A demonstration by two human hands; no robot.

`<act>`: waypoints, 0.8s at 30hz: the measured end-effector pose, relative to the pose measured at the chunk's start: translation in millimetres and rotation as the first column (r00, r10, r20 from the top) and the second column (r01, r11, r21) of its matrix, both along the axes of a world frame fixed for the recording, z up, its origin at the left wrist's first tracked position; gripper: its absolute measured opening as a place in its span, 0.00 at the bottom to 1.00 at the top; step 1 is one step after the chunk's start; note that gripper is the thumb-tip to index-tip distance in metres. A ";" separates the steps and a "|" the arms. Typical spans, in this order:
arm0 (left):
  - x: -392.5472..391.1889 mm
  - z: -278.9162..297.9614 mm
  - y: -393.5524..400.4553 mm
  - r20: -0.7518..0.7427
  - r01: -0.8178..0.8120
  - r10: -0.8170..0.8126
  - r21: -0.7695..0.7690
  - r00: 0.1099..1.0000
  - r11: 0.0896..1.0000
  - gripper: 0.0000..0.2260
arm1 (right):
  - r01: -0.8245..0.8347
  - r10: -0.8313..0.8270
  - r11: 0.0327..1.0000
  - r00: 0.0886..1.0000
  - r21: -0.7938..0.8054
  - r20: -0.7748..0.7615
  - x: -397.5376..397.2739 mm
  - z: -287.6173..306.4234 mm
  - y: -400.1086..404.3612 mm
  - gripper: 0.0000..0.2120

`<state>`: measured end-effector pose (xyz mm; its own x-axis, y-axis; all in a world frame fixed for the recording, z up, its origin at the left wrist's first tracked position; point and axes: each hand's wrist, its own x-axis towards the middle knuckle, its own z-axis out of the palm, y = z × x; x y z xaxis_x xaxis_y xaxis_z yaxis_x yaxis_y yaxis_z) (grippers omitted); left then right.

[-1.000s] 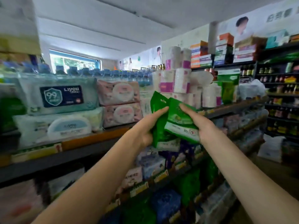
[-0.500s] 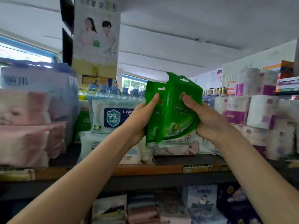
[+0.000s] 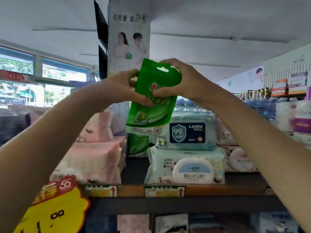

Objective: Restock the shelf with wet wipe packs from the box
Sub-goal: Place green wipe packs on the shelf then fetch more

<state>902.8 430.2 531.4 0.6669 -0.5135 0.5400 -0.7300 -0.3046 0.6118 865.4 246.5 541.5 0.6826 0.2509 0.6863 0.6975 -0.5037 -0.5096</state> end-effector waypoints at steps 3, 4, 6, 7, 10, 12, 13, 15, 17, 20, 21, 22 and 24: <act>12.6 0.2 17.9 0.004 -0.070 0.070 0.124 0.998 0.990 0.24 | 0.124 -0.145 0.929 0.989 -0.348 -0.035 14.3 14.9 27.8 0.24; 18.7 -0.7 21.0 -0.008 -0.075 0.077 0.142 0.997 0.987 0.21 | 0.152 -0.184 0.890 0.982 -0.429 -0.034 21.0 17.7 35.3 0.24; 33.3 -2.0 25.9 -0.021 -0.104 0.109 0.162 0.994 0.981 0.19 | 0.173 -0.232 0.834 0.972 -0.524 -0.048 37.6 19.2 46.4 0.22; 41.3 -1.9 27.9 -0.022 -0.134 0.140 0.171 0.990 0.976 0.18 | 0.177 -0.248 0.816 0.967 -0.550 -0.056 47.3 18.0 49.5 0.22; 66.6 -1.0 29.2 0.006 -0.245 0.252 0.256 0.968 0.935 0.17 | 0.196 -0.301 0.782 0.950 -0.592 -0.084 82.5 8.4 50.3 0.24; 85.9 -2.8 23.3 0.035 -0.279 0.284 0.329 0.958 0.902 0.19 | 0.223 -0.338 0.752 0.938 -0.620 -0.073 104.9 1.8 46.7 0.25; 95.2 -3.6 18.2 0.042 -0.290 0.294 0.343 0.955 0.894 0.20 | 0.231 -0.349 0.740 0.935 -0.631 -0.068 114.9 0.1 43.9 0.25; 110.4 -2.5 5.6 0.044 -0.299 0.305 0.364 0.951 0.882 0.19 | 0.247 -0.381 0.713 0.922 -0.656 -0.067 130.3 -1.0 37.6 0.25; 122.6 0.1 -8.3 0.054 -0.312 0.318 0.400 0.947 0.861 0.18 | 0.259 -0.414 0.672 0.908 -0.694 -0.062 141.1 0.9 30.7 0.25; 138.9 -4.1 -27.1 0.099 -0.356 0.349 0.437 0.932 0.826 0.19 | 0.270 -0.438 0.593 0.899 -0.759 -0.023 153.8 0.8 25.3 0.25; 144.4 -7.6 -30.3 0.140 -0.386 0.364 0.457 0.921 0.801 0.19 | 0.279 -0.443 0.559 0.896 -0.781 0.002 159.5 -1.2 26.3 0.25; 148.5 -11.3 -31.5 0.188 -0.423 0.381 0.478 0.905 0.770 0.20 | 0.282 -0.445 0.532 0.895 -0.798 0.020 166.1 -3.8 28.2 0.25; 159.7 -15.2 -28.0 0.227 -0.459 0.401 0.509 0.888 0.728 0.21 | 0.252 -0.435 0.511 0.900 -0.822 0.005 178.7 -6.2 33.2 0.24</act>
